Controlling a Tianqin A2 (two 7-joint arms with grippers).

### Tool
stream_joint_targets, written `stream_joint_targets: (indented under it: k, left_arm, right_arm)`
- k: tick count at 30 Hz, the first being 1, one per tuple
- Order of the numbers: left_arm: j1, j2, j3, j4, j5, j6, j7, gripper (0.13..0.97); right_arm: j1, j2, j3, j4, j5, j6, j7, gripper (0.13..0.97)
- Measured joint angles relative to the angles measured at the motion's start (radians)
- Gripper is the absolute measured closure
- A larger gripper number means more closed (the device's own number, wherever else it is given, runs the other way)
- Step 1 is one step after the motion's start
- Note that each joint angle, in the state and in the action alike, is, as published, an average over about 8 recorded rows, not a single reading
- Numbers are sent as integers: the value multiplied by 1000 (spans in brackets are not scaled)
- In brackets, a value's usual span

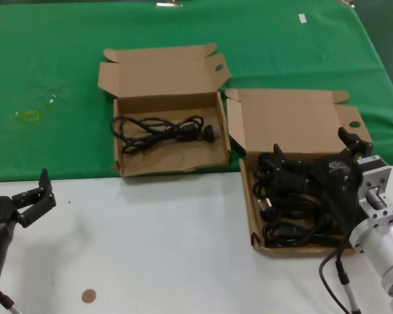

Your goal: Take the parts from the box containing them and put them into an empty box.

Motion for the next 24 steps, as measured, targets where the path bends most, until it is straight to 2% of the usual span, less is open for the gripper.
stream_joint_targets:
  k: [24]
  left_arm:
    - [0,0,0,0,0,0,0,132]
  right_arm:
    - [0,0,0,0,0,0,0,129]
